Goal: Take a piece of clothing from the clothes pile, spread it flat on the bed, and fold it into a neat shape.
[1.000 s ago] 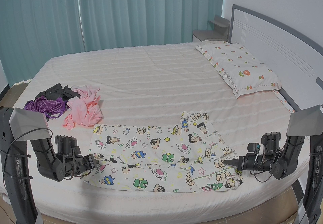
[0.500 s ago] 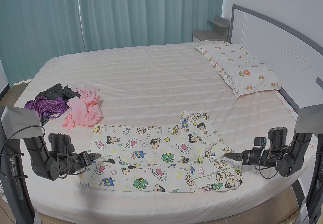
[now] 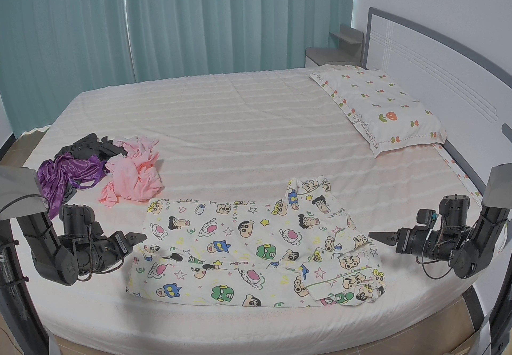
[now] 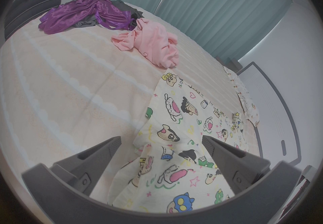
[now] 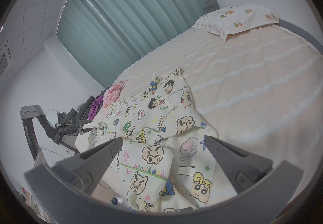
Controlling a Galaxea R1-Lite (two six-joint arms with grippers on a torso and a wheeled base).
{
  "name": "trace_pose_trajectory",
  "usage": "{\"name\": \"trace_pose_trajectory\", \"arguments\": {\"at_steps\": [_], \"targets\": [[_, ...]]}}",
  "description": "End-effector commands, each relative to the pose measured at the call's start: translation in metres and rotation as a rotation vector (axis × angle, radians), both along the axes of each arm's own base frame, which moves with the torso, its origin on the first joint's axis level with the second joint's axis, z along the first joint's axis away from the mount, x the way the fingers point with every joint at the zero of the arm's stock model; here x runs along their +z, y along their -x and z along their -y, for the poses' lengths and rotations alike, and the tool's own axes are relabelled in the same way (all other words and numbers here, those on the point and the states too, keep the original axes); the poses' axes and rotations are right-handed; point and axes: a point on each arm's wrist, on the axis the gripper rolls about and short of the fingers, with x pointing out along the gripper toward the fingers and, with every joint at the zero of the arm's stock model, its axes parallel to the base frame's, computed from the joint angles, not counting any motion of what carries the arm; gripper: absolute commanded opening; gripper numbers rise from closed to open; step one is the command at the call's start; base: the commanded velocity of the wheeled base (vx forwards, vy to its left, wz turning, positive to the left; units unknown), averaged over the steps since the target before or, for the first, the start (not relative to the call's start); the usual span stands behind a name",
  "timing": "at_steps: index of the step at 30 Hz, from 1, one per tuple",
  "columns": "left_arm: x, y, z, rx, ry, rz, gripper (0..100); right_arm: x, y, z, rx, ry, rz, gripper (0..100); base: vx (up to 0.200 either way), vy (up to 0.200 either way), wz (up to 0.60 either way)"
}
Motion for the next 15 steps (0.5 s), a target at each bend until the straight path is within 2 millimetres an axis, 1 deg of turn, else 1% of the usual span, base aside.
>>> {"name": "trace_pose_trajectory", "arguments": {"at_steps": [1,5,7,15], "targets": [[0.001,0.002,0.001,-0.002,-0.001,0.001,100,0.007,0.001,-0.001,0.002,-0.002,0.023,100,0.2,0.0,0.0],[0.0,0.006,0.002,-0.006,0.0,-0.016,100,0.007,0.002,-0.001,0.002,-0.002,0.02,100,0.0,0.0,0.0],[-0.001,0.013,0.005,-0.018,0.0,-0.031,100,0.006,0.003,-0.001,0.004,-0.002,0.014,100,0.0,0.0,0.0],[-0.001,0.019,0.007,-0.049,0.024,-0.043,100,0.005,0.003,-0.002,0.008,-0.002,0.008,100,0.0,0.0,0.0]]}}
